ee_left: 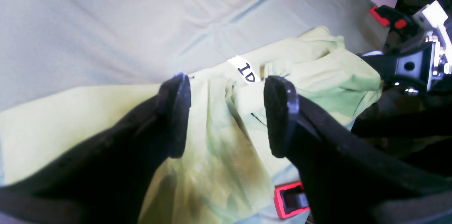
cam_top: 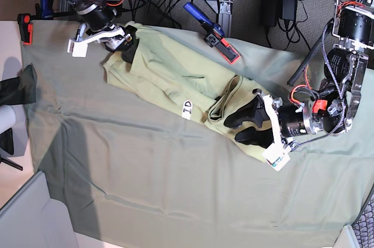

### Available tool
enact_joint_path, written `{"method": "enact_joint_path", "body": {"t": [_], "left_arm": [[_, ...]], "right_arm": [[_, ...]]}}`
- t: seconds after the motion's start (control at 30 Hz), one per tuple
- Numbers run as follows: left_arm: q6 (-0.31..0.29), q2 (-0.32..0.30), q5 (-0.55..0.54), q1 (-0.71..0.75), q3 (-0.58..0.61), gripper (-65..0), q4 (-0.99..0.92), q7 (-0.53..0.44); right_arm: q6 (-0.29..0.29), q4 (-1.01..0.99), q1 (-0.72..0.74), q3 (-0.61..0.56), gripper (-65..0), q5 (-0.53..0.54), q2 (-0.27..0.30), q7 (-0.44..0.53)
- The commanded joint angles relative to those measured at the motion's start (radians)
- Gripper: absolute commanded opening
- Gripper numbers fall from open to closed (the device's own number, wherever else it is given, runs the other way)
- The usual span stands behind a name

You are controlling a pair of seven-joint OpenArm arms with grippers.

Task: Fold the T-shirt properly
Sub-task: 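Fold the hem end of the strip toward the collar with the left gripper, then grasp the collar end with the right gripper and fold it over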

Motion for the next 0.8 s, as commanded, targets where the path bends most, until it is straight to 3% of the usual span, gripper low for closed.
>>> {"method": "enact_joint_path", "body": {"t": [0.0,0.23,0.27,0.37,0.43,0.57,0.77], "left_arm": [[-0.009,-0.005,-0.021,-0.017,-0.005,-29.1,0.018,-0.018],[-0.009,-0.006,-0.021,-0.017,-0.005,-29.1,0.018,-0.018],[-0.009,-0.006,-0.021,-0.017,-0.005,-29.1,0.018,-0.018],[-0.009,-0.006,-0.021,-0.017,-0.005,-29.1,0.018,-0.018],[-0.009,-0.006,-0.022,-0.017,-0.005,-29.1,0.018,-0.018],[-0.009,-0.006,-0.022,-0.017,-0.005,-29.1,0.018,-0.018],[-0.009,-0.007,-0.028,-0.018,-0.005,-29.1,0.019,-0.008]], "right_arm": [[0.043,0.014,0.008,-0.009,-20.7,0.002,-0.004,-0.005],[0.043,0.014,0.038,-0.037,-22.6,-0.028,-0.030,0.041],[0.043,0.014,0.037,-0.037,-27.6,-0.032,-0.030,0.057],[0.043,0.014,0.038,-0.037,-54.7,-0.039,-0.029,0.102],[0.044,0.014,0.038,-0.036,-65.0,-0.046,-0.027,0.121],[0.044,0.014,0.038,-0.036,-65.0,-0.072,-0.020,0.143],[0.044,0.014,0.038,-0.002,-65.0,-0.073,0.033,0.151]]}}
